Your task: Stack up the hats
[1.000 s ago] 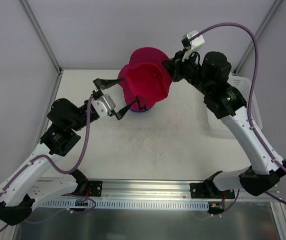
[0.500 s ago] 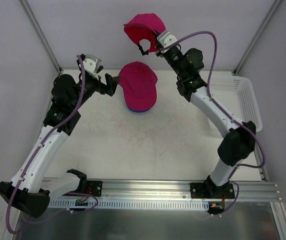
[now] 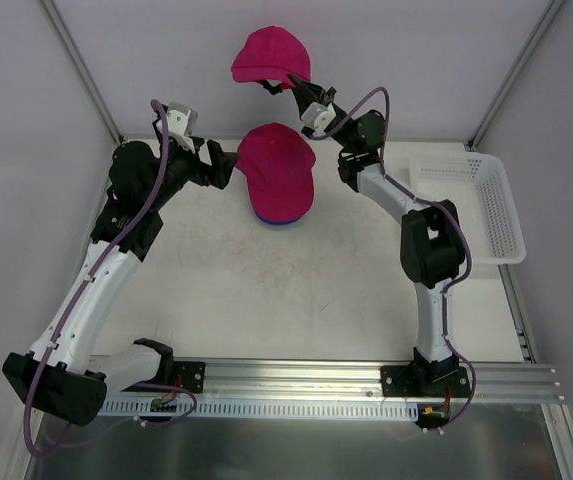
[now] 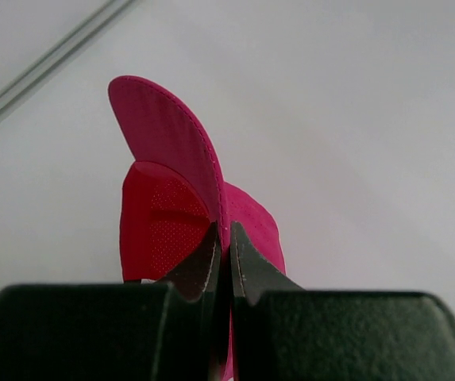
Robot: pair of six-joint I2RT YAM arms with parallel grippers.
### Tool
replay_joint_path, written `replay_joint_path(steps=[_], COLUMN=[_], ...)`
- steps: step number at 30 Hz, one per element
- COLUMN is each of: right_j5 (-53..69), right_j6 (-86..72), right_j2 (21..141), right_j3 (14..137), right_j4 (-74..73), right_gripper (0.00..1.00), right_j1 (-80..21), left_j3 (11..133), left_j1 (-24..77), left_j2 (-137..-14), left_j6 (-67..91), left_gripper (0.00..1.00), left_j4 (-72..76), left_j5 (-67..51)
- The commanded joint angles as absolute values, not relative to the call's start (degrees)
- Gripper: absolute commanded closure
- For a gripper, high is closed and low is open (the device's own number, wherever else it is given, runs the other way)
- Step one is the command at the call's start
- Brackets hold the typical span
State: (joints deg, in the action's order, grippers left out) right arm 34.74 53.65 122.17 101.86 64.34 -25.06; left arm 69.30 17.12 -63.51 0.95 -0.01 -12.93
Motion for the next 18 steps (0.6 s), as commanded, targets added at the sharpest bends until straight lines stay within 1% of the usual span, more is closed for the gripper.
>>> replay_joint_path(steps=[1, 8, 13, 18], right_j5=[42.9, 46.5, 47.2, 44.7], right_j6=[54.8, 59.7, 64.0, 66.4], right_j2=[121.1, 118.5, 116.4, 114.4], right_j3=[99.7, 87.8, 83.2, 79.9], right_j4=[82.2, 87.4, 87.7, 87.8], right_gripper=[1.00, 1.00, 1.00, 1.00], right_j1=[-25.6, -25.8, -25.8, -25.8], left_j3=[71.4, 71.4, 71.5, 71.4], left_j1=[16.1, 15.3, 15.2, 15.2], left_j2=[-63.7, -63.9, -64.2, -64.2], left_j6=[2.3, 2.1, 1.9, 1.5], left_gripper=[0.13, 0.13, 0.13, 0.13], left_j4=[0.4, 0.4, 0.4, 0.4], left_j5=[-12.6, -12.8, -13.6, -14.1])
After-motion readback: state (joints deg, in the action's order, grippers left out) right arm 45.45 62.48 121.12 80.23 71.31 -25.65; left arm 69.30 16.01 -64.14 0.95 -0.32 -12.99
